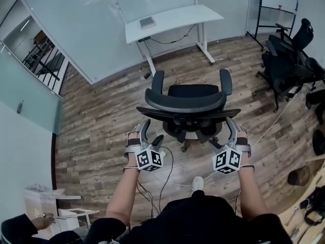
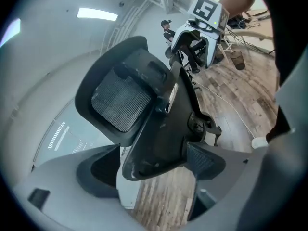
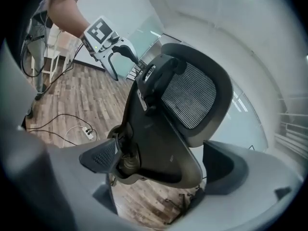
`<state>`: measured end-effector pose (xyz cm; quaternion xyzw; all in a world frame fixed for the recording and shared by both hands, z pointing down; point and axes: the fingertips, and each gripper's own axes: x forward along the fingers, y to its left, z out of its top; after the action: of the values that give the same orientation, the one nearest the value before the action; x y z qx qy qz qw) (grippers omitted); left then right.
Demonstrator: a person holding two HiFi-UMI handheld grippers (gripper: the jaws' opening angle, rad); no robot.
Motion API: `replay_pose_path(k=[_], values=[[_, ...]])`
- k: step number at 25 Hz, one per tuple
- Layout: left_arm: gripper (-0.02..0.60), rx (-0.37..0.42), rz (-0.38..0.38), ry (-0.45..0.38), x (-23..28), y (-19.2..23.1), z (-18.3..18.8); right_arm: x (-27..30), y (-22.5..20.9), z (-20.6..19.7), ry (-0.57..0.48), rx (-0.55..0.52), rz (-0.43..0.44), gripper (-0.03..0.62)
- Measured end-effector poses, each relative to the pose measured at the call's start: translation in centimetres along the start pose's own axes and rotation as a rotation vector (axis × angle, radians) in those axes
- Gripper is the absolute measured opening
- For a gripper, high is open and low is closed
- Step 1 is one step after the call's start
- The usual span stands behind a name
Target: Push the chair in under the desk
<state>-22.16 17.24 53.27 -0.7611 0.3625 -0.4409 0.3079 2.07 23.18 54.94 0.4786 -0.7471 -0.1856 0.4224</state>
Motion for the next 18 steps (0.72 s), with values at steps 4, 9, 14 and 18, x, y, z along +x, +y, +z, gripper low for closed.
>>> replay_pose_path(k=[4, 9, 14, 18], values=[[0.434, 0.029, -0.010, 0.041, 2.9, 2.0, -1.4, 1.4, -1.2, -0.7, 0.030, -0.018, 0.018, 0.563], [0.454, 0.031, -0.061, 0.116, 6.1, 3.4, -2.4, 3.5, -3.1, -2.2, 0.095, -0.030, 0.017, 0.566], [0.463, 0.055, -0.105, 0.159, 8.1, 3.9, -3.0, 5.0, -4.4, -3.3, 0.129, 0.090, 0.062, 0.566], [0.463, 0.077, -0.132, 0.167, 9.3, 4.5, -3.3, 6.3, -3.8, -4.3, 0.176, 0.056, 0.141, 0.566]])
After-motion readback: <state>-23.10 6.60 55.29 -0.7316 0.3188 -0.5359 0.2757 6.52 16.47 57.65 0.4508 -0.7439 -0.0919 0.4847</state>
